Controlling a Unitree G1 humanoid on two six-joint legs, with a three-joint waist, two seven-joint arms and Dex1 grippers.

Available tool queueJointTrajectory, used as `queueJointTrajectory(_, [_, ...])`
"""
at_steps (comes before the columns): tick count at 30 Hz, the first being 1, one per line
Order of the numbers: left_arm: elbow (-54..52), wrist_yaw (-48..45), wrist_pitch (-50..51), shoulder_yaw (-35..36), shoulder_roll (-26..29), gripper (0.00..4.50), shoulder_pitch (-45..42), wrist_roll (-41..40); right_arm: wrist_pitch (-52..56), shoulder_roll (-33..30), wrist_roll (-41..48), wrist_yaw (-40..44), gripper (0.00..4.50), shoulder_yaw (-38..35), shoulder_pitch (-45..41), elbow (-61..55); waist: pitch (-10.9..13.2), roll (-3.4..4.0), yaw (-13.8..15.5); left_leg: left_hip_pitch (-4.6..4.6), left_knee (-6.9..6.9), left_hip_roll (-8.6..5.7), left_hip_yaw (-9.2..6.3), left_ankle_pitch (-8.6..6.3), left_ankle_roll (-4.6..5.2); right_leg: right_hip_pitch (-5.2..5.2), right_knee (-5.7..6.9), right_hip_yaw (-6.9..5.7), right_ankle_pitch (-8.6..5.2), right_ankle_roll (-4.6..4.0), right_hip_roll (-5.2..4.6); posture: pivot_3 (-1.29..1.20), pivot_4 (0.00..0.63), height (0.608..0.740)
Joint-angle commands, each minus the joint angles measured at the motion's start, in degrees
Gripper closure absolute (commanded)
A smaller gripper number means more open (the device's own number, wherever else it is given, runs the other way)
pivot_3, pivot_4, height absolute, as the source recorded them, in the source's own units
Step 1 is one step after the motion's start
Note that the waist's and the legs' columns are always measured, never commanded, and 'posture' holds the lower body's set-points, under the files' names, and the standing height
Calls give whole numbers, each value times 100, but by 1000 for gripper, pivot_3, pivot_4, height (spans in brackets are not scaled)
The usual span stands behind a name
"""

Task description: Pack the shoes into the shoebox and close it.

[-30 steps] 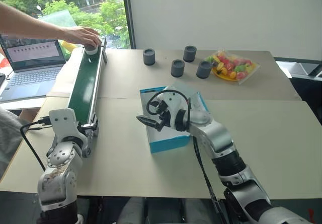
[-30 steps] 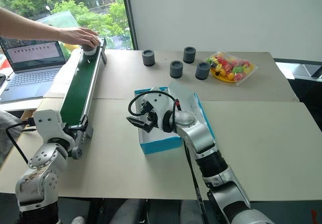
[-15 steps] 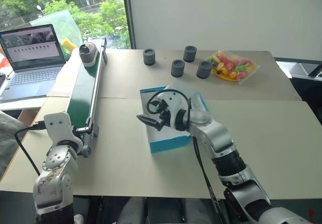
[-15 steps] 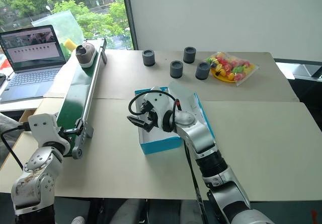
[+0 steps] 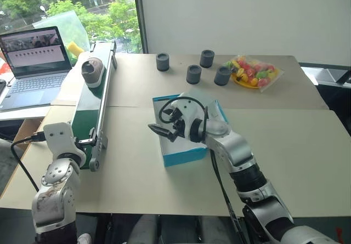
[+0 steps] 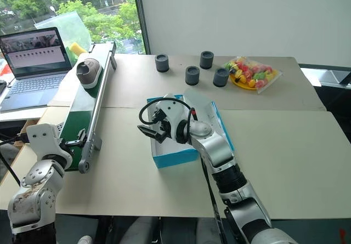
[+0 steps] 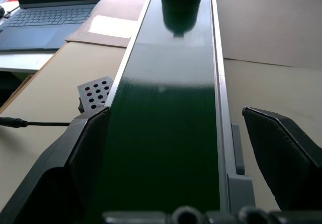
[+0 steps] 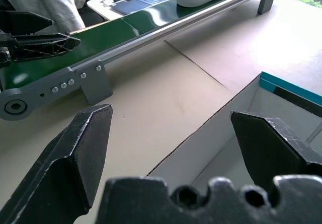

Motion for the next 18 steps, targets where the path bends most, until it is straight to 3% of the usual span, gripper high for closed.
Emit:
queueJointTrajectory(1, [-74, 32, -22, 63, 7, 0, -4, 33, -39, 16, 63, -3, 74, -144, -33, -196, 0, 0, 1, 0, 0, 0, 0, 0, 0, 0, 0, 0, 0, 0, 0, 0, 150, 728])
queueJointTrajectory(18, [-11, 153, 13, 95, 5, 0, -34, 36, -25, 25, 60, 5, 74, -181, -36, -181, 0, 0, 1, 0, 0, 0, 0, 0, 0, 0, 0, 0, 0, 0, 0, 0, 150, 728])
